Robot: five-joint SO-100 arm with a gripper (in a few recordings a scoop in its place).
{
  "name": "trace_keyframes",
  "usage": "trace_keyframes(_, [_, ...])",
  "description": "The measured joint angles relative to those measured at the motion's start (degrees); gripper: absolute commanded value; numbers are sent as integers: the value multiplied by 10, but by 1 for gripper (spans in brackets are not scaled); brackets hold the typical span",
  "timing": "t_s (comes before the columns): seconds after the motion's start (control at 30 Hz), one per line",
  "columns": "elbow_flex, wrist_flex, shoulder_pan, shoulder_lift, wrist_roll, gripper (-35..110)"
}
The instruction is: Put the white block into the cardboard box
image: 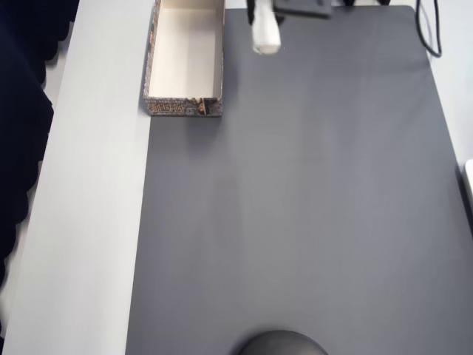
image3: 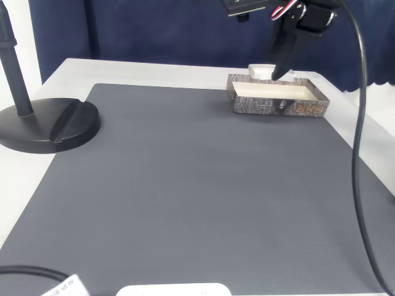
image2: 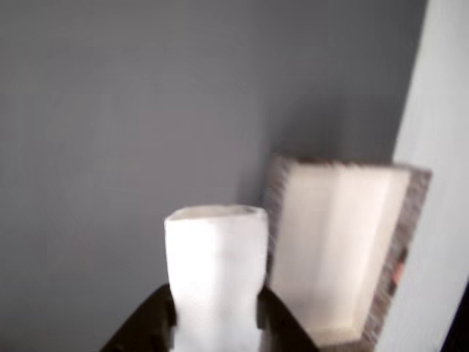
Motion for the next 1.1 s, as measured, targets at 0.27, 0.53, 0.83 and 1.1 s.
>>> trace_keyframes(0.27, [-84,25,82,-16,29,-2])
trace_keyframes(0.53, [-101,25,133,-73,50,-2])
trace_keyframes(0.83, [-207,25,151,-179,65,-2])
trace_keyframes(1.1, [-268,25,168,-259,83,-2])
